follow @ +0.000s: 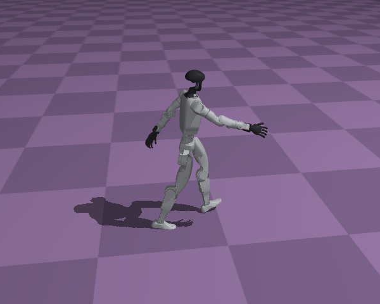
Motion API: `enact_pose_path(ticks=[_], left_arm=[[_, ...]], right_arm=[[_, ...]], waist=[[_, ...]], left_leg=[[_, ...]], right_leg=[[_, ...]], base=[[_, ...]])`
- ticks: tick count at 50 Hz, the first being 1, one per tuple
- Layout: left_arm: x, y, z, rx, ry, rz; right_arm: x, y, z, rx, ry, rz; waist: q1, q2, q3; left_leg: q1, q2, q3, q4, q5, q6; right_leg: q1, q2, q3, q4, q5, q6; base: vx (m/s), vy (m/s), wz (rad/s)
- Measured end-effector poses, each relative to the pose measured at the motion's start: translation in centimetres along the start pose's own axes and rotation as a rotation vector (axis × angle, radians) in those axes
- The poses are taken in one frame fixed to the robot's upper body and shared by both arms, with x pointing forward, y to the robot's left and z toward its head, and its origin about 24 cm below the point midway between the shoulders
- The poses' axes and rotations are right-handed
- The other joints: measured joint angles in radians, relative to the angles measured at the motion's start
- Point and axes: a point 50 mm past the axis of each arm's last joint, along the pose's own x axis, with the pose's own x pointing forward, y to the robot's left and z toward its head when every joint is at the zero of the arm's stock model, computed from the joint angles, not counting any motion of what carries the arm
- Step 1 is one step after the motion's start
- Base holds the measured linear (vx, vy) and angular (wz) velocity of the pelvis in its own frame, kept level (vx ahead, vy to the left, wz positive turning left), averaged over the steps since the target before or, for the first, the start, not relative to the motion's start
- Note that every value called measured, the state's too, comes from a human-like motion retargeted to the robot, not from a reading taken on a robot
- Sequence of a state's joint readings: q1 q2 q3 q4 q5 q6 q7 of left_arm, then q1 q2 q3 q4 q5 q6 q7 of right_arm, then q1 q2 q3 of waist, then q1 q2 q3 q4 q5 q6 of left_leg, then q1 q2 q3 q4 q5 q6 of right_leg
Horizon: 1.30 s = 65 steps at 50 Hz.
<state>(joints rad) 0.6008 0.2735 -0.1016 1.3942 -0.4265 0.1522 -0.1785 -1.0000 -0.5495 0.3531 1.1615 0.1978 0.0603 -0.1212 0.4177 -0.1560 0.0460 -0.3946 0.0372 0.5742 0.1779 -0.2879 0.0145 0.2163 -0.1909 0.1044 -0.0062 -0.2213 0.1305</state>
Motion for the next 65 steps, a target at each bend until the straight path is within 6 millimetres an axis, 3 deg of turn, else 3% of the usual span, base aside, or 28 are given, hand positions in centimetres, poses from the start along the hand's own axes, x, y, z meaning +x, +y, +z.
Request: enact_pose_path(ticks=[3, 6, 9, 11, 13, 15, 17, 21, 25, 28, 30, 33, 35, 37, 40, 42, 44, 47, 50, 52, 55, 58, 60, 62, 65], left_arm=[[-0.1, -3.1, 5.3, -0.008, -0.138, -0.043], [-1.9, -6.6, 12.9, 0.083, -0.337, -0.099], [-6.6, -10.6, 21.8, 0.204, -0.597, -0.123], [-11.8, -13.5, 27.7, 0.244, -0.791, -0.149], [-18.4, -16.5, 32.5, 0.262, -0.978, -0.188], [-25.6, -19.2, 35.7, 0.291, -1.159, -0.244], [-32.7, -21.4, 37.3, 0.322, -1.349, -0.332], [-44.8, -23.5, 37.3, 0.425, -1.681, -0.464], [-53.1, -23.5, 35.6, 0.496, -1.892, -0.551], [-56.5, -23.2, 34.6, 0.498, -1.967, -0.625], [-57.4, -23.0, 34.3, 0.483, -1.986, -0.683], [-56.5, -22.7, 34.7, 0.394, -1.971, -0.761], [-55.3, -22.1, 35.3, 0.285, -1.974, -0.75], [-52.1, -22.1, 36.1, 0.286, -1.942, -0.666], [-42.8, -21.3, 37.5, 0.338, -1.756, -0.507], [-33.4, -19.7, 37.1, 0.416, -1.518, -0.365], [-23.8, -17.0, 34.8, 0.5, -1.235, -0.234], [-11.9, -11.4, 27.7, 0.557, -0.785, -0.056], [-4.2, -6.2, 17.7, 0.562, -0.371, 0.03], [-1.6, -3.4, 11.0, 0.517, -0.174, 0.041], [-0.2, 0.1, 2.4, 0.407, 0.012, 0.035], [-0.5, 2.2, -3.2, 0.306, 0.097, 0.01], [-0.8, 2.9, -5.3, 0.262, 0.127, -0.012], [-0.8, 2.8, -5.8, 0.225, 0.133, -0.035], [-0.4, 1.6, -4.2, 0.12, 0.084, -0.049]], right_arm=[[-1.5, 2.8, -6.0, 0.026, 0.12, 0.05], [-5.9, 6.6, -15.3, -0.049, 0.363, 0.189], [-14.5, 10.6, -24.8, -0.138, 0.671, 0.474], [-21.6, 12.7, -29.3, -0.183, 0.88, 0.683], [-28.9, 13.8, -32.2, -0.243, 1.073, 0.868], [-35.6, 14.2, -33.8, -0.281, 1.222, 1.047], [-41.4, 14.1, -34.3, -0.262, 1.317, 1.2], [-50.6, 12.7, -33.9, -0.14, 1.49, 1.375], [-56.1, 11.1, -32.6, 0.031, 1.658, 1.434], [-57.4, 10.6, -32.2, 0.125, 1.734, 1.438], [-57.2, 10.6, -32.2, 0.149, 1.745, 1.425], [-54.4, 10.9, -33.3, 0.081, 1.686, 1.359], [-50.2, 11.4, -34.4, -0.06, 1.584, 1.295], [-45.4, 12.4, -34.8, -0.205, 1.454, 1.226], [-37.3, 13.2, -34.5, -0.399, 1.261, 1.07], [-31.5, 12.8, -33.5, -0.451, 1.147, 0.931], [-24.5, 11.9, -31.3, -0.427, 0.994, 0.74], [-13.9, 9.5, -24.8, -0.31, 0.718, 0.44], [-6.3, 6.7, -16.4, -0.138, 0.463, 0.254], [-3.3, 5.0, -11.0, -0.069, 0.311, 0.173], [-0.8, 2.6, -4.1, -0.052, 0.121, 0.072], [0.1, 0.8, 0.3, -0.102, 0.0, 0.005], [0.3, 0.0, 2.1, -0.124, -0.046, -0.016], [0.3, -0.1, 2.8, -0.114, -0.063, -0.008], [0.2, 1.0, 2.3, -0.059, -0.053, 0.034]], waist=[[-0.013, 0.096, 0.022], [-0.079, 0.138, 0.021], [-0.164, 0.163, -0.006], [-0.233, 0.159, -0.021], [-0.302, 0.161, -0.022], [-0.376, 0.18, -0.015], [-0.456, 0.212, -0.006], [-0.602, 0.261, 0.011], [-0.684, 0.27, 0.003], [-0.69, 0.265, -0.035], [-0.684, 0.261, -0.07], [-0.686, 0.226, -0.086], [-0.692, 0.171, -0.015], [-0.623, 0.12, 0.032], [-0.455, 0.068, 0.08], [-0.392, 0.005, 0.073], [-0.394, -0.02, -0.002], [-0.348, -0.006, -0.009], [-0.276, -0.005, 0.001], [-0.227, -0.015, -0.003], [-0.157, -0.041, -0.008], [-0.106, -0.069, -0.015], [-0.085, -0.082, -0.026], [-0.076, -0.093, -0.042], [-0.049, -0.108, -0.047]], left_leg=[[0.199, 0.017, -0.016, -0.248, 0.103, -0.104], [0.301, 0.011, -0.084, -0.265, 0.121, -0.144], [0.365, 0.007, -0.193, -0.264, 0.095, -0.112], [0.375, -0.009, -0.272, -0.249, 0.062, -0.086], [0.39, -0.022, -0.344, -0.235, 0.035, -0.068], [0.419, -0.02, -0.414, -0.231, 0.017, -0.057], [0.458, -0.004, -0.477, -0.238, 0.005, -0.05], [0.545, 0.036, -0.571, -0.265, -0.009, -0.034], [0.601, 0.05, -0.613, -0.265, -0.028, -0.017], [0.614, 0.043, -0.617, -0.264, -0.042, -0.022], [0.611, 0.033, -0.616, -0.25, -0.061, -0.037], [0.653, -0.021, -0.649, -0.219, -0.084, -0.056], [0.767, -0.075, -0.69, -0.212, -0.078, -0.06], [0.844, -0.112, -0.676, -0.196, -0.026, -0.058], [0.87, -0.154, -0.56, -0.069, 0.104, -0.042], [0.698, -0.211, -0.468, 0.309, 0.109, 0.011], [0.362, -0.199, -0.393, 0.832, 0.056, 0.055], [0.055, -0.128, -0.335, 1.37, -0.049, 0.059], [-0.174, -0.085, -0.31, 1.69, -0.15, 0.038], [-0.31, -0.048, -0.297, 1.787, -0.178, 0.024], [-0.455, 0.016, -0.273, 1.789, -0.18, 0.022], [-0.515, 0.069, -0.23, 1.624, -0.161, 0.05], [-0.509, 0.099, -0.183, 1.434, -0.157, 0.085], [-0.445, 0.107, -0.106, 1.144, -0.171, 0.122], [-0.213, 0.022, 0.041, 0.479, -0.149, 0.094]], right_leg=[[0.115, 0.079, 0.024, 0.053, 0.039, -0.012], [0.13, 0.119, -0.036, 0.232, 0.167, -0.053], [-0.06, 0.153, -0.137, 0.726, 0.172, -0.099], [-0.246, 0.147, -0.187, 1.11, 0.096, -0.122], [-0.416, 0.138, -0.22, 1.437, 0.023, -0.135], [-0.559, 0.136, -0.255, 1.684, -0.022, -0.137], [-0.676, 0.136, -0.295, 1.831, -0.04, -0.123], [-0.851, 0.121, -0.357, 1.895, -0.076, -0.098], [-0.951, 0.069, -0.385, 1.706, -0.119, -0.099], [-0.955, 0.027, -0.421, 1.373, -0.127, -0.103], [-0.898, 0.012, -0.467, 1.043, -0.116, -0.102], [-0.654, 0.025, -0.538, 0.375, 0.03, -0.065], [-0.425, 0.027, -0.562, 0.005, 0.19, 0.015], [-0.33, 0.031, -0.528, -0.081, 0.267, 0.1], [-0.248, 0.064, -0.402, -0.081, 0.272, 0.131], [-0.204, -0.002, -0.339, -0.081, 0.242, 0.125], [-0.238, -0.046, -0.322, -0.081, 0.213, 0.082], [-0.217, -0.018, -0.266, -0.078, 0.167, 0.011], [-0.19, 0.005, -0.191, -0.065, 0.128, -0.038], [-0.175, 0.013, -0.15, -0.067, 0.114, -0.059], [-0.14, 0.01, -0.108, -0.075, 0.095, -0.074], [-0.106, -0.003, -0.087, -0.076, 0.076, -0.074], [-0.09, -0.008, -0.079, -0.073, 0.065, -0.07], [-0.082, -0.012, -0.073, -0.067, 0.055, -0.057], [-0.06, -0.026, -0.045, -0.052, 0.036, -0.012]], base=[[0.86, 0.34, -0.3], [0.84, 0.34, 0.94], [0.78, 0.28, 1.57], [0.69, 0.19, 1.79], [0.67, 0.14, 1.71], [0.66, 0.09, 1.6], [0.64, 0.03, 1.52], [0.63, -0.06, 1.28], [0.61, -0.14, 0.63], [0.61, -0.18, 0.11], [0.63, -0.2, 0.09], [0.72, -0.23, 0.42], [0.8, -0.27, 0.28], [0.76, -0.33, -1.01], [0.73, -0.4, -2.13], [0.68, -0.15, -1.24], [0.59, -0.03, -0.17], [0.63, -0.08, -0.92], [0.63, -0.05, -1.26], [0.62, -0.01, -1.11], [0.62, 0.03, -0.85], [0.63, 0.07, -0.48], [0.64, 0.11, -0.21], [0.66, 0.14, -0.14], [0.73, 0.2, -0.64]])
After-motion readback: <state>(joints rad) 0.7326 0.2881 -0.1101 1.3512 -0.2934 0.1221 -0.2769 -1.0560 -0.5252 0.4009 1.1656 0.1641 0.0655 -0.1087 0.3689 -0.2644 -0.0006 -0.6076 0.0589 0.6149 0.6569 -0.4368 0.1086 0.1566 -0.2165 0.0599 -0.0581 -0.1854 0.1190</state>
